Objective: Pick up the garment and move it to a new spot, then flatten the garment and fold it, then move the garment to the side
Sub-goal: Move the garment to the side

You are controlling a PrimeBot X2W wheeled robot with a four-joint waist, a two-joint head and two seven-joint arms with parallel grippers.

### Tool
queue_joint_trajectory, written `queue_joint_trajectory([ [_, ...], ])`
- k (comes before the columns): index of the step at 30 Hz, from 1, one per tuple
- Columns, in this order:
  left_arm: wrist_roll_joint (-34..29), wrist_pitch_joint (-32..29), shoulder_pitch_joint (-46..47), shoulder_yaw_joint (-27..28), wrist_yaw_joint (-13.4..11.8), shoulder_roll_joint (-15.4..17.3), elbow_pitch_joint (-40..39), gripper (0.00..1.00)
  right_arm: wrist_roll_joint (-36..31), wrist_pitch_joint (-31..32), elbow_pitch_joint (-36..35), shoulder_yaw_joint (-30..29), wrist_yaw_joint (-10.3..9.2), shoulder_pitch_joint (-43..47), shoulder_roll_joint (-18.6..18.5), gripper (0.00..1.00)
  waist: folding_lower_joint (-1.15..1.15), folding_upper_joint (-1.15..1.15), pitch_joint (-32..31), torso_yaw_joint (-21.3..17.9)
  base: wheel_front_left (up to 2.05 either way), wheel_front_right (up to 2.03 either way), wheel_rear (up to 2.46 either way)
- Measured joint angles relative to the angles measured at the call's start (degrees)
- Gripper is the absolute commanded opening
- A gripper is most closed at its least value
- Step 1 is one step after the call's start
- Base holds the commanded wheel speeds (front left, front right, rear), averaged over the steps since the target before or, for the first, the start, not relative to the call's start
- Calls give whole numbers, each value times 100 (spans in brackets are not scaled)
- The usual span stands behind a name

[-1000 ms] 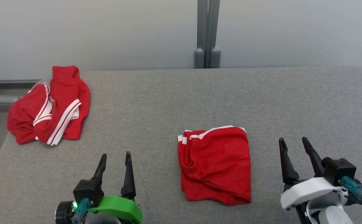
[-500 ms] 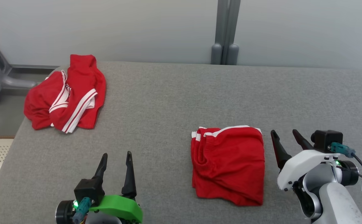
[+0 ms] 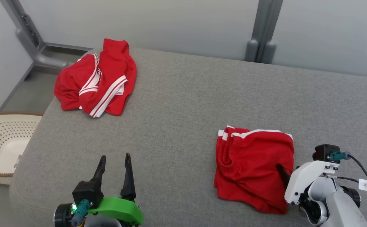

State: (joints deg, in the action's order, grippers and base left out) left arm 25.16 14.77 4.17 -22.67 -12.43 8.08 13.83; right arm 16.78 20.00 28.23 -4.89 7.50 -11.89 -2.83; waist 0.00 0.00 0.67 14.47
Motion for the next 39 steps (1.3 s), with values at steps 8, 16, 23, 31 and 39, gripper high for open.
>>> queue_joint_trajectory([
  [8,-5,2,73,-1,-16,-5,-4,100,70,186,546,56,0,-387,-3,0,0,0,219,77,0,0,0],
  [16,-89,16,269,-86,5,-36,-9,100,-415,-266,633,24,4,-855,-9,0,0,0,396,-272,0,0,0],
  [23,-68,18,488,-104,48,-89,-47,100,-765,-519,503,-231,4,-1160,-226,0,0,0,581,-898,0,0,0],
  [31,-131,-88,937,-202,168,-38,-80,100,-957,-806,456,-466,3,-1546,-480,0,0,0,878,-1861,0,0,0],
  [39,-304,-260,1347,-436,252,-60,-104,100,-1054,-1199,726,-425,3,-1820,-430,0,0,0,1217,-2727,0,0,0],
])
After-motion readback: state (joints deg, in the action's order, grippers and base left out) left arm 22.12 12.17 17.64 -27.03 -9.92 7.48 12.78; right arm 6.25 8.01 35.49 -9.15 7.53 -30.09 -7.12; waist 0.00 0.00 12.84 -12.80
